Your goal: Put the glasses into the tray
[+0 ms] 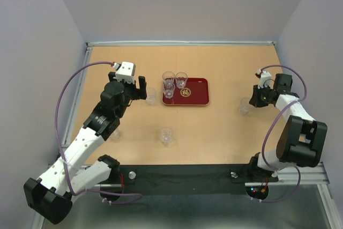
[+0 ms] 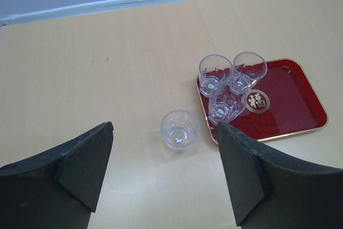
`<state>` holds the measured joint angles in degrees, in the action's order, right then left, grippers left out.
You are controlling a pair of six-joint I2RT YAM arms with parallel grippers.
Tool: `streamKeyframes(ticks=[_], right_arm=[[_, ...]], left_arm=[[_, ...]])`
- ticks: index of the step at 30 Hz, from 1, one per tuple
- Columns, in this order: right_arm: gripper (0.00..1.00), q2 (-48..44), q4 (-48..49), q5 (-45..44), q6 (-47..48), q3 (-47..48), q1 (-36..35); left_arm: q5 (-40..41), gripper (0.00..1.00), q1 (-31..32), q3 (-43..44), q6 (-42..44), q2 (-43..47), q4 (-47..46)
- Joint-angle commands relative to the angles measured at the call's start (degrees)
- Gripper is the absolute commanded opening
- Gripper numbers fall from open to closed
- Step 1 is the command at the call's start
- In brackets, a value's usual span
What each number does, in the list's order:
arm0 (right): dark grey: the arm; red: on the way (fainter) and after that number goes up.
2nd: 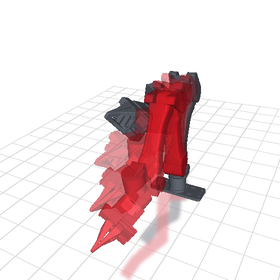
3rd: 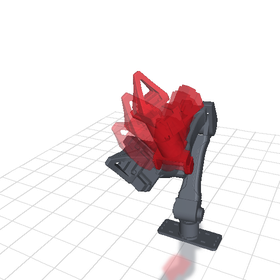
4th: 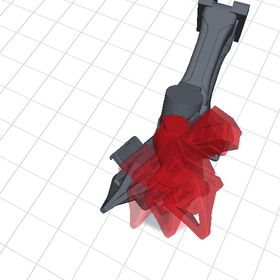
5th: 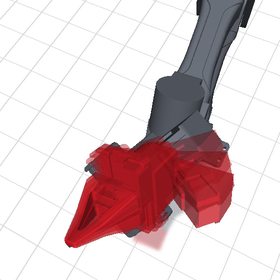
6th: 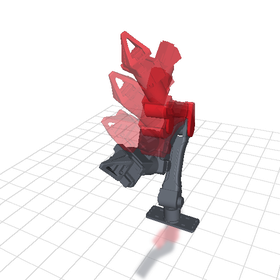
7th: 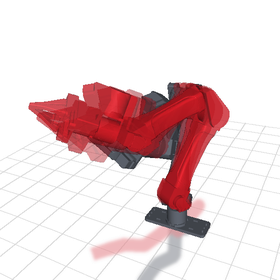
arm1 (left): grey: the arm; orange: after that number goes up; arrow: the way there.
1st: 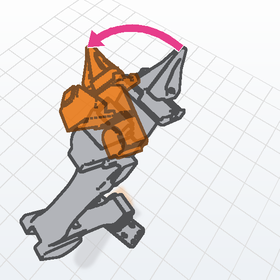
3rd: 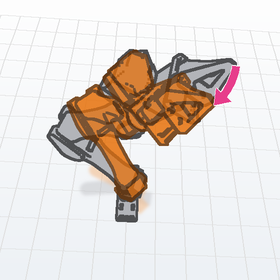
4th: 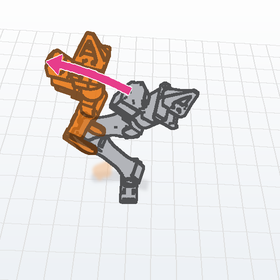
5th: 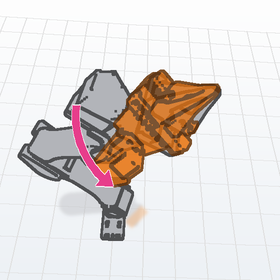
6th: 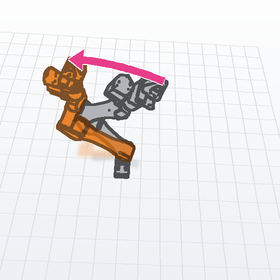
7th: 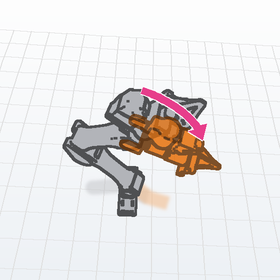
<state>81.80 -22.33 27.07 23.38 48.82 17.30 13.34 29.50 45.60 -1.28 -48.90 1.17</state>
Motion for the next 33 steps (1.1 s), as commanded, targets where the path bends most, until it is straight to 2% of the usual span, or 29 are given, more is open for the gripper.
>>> streamKeyframes(ticks=[1,10,16,24,26,33], right_arm=[[0.0,-1.8,0.1,4.1,0.4,2.9,0.3],[0.0,-2.6,0.2,11.0,-0.5,7.0,-1.8],[0.0,-0.1,0.5,13.2,-3.2,12.3,-6.1],[0.01,7.2,1.9,7.0,-6.8,20.5,-16.2],[0.01,10.0,2.1,3.8,-7.1,23.6,-20.8],[0.01,19.1,2.0,-1.3,-6.9,31.8,-28.4]], left_arm=[[-0.6,0.89,-0.2,-0.3,0.1,1.6,-1.9],[-0.2,0.89,-0.2,-0.4,0.2,2.6,-2.0],[1.1,0.89,-0.2,-0.8,0.4,2.9,-2.0],[2.2,0.89,-0.2,-1.0,0.7,2.9,-2.0],[2.6,0.89,-0.2,-1.0,0.8,2.9,-2.0],[3.6,0.89,-0.2,-1.3,0.9,2.9,-2.1]])
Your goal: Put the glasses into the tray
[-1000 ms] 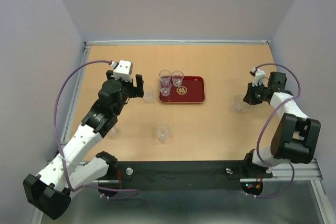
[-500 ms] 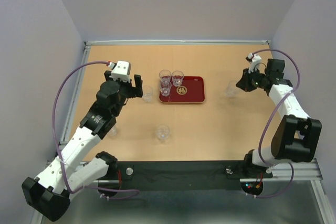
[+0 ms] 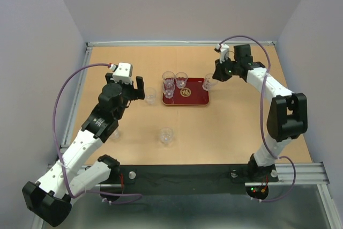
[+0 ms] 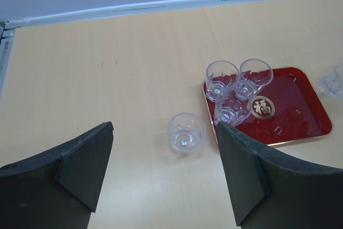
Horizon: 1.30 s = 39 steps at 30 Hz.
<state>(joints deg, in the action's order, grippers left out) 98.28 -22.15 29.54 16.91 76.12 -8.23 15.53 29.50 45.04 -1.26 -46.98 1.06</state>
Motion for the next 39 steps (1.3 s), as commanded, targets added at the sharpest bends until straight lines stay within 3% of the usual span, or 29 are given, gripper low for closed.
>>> streamKeyframes(ticks=[1,17,31,36,38,39], right_arm=[[0.01,3.5,1.8,-4.3,-0.2,6.0,-3.5],[0.03,17.8,1.8,-13.3,-0.6,18.1,-10.1],[0.09,21.5,1.8,-14.1,-0.6,21.1,-12.9],[0.17,21.5,1.6,-14.2,-0.5,20.7,-13.2],[0.25,21.2,1.7,-14.3,-0.3,20.5,-13.3],[0.35,20.6,1.7,-14.5,-0.2,20.4,-13.3]], left_arm=[[1.4,0.89,-0.2,-0.7,1.0,1.0,-2.1],[2.5,0.89,-0.2,-1.0,1.0,0.8,-2.1],[2.7,0.89,-0.2,-1.0,0.9,0.4,-2.2],[2.8,0.89,-0.3,-1.1,1.0,0.3,-2.2],[2.8,0.89,-0.2,-1.1,0.9,0.4,-2.2],[2.7,0.89,-0.2,-1.1,0.9,0.5,-2.2]])
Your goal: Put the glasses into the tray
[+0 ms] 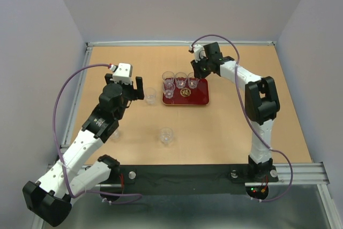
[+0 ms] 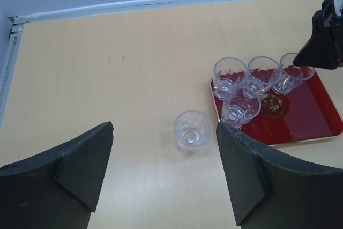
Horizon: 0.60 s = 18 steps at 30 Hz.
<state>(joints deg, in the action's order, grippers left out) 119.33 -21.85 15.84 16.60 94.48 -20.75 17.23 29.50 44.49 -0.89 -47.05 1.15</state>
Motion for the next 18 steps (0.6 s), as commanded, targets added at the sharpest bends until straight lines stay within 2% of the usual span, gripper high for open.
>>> streamKeyframes(ticks=[1,10,15,18], right_arm=[[0.36,-0.6,1.4,-1.1,0.2,1.9,-0.8],[0.38,-5.7,1.4,-1.8,0.4,1.1,-0.8],[0.38,-12.4,1.3,-1.7,2.4,-1.7,-0.8],[0.4,-18.6,1.2,-0.6,5.4,-6.7,-0.7]], left_arm=[[1.0,0.89,-0.2,-0.5,0.6,0.6,-2.3],[1.3,0.89,-0.2,-0.6,0.6,0.7,-2.3],[1.5,0.89,-0.2,-0.7,0.5,0.7,-2.3],[1.4,0.91,-0.2,-0.8,0.5,0.6,-2.4]])
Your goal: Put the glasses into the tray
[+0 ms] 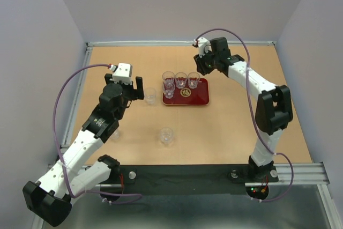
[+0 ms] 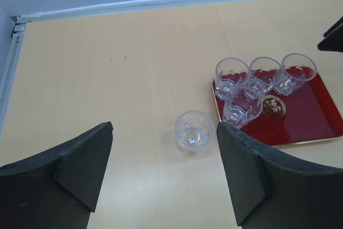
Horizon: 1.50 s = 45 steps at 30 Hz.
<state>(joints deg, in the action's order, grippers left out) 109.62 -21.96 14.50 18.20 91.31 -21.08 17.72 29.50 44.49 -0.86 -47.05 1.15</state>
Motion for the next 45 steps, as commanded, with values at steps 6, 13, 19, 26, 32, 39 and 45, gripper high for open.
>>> streamKeyframes(ticks=[6,13,19,26,32,39,45], right_arm=[[0.46,-21.6,1.5,2.3,9.0,-18.7,0.8],[0.49,-35.4,2.6,14.0,5.6,-31.6,14.8],[0.5,-42.9,7.4,22.2,0.1,-39.0,25.4],[0.51,-41.8,9.8,21.8,-1.8,-41.3,26.2],[0.51,-42.4,9.9,21.0,-2.2,-41.1,26.2],[0.51,-43.3,10.0,20.8,-2.1,-41.3,26.2],[0.51,-42.7,10.0,21.1,-1.8,-41.5,26.2]], left_arm=[[-0.1,0.98,-0.4,-0.7,-0.7,-1.0,-2.3],[-1.4,0.99,-1.4,-0.2,-2.2,-3.8,-1.8],[-6.0,0.98,-4.3,-0.2,-6.1,-6.6,-3.3],[-16.9,0.93,-12.6,1.6,-17.1,-16.4,-2.1],[-23.4,0.55,-16.0,4.5,-22.9,-28.4,2.8],[-24.7,0.56,-16.3,5.2,-23.1,-32.0,2.4],[-26.8,0.55,-16.3,7.2,-23.3,-34.9,1.9]])
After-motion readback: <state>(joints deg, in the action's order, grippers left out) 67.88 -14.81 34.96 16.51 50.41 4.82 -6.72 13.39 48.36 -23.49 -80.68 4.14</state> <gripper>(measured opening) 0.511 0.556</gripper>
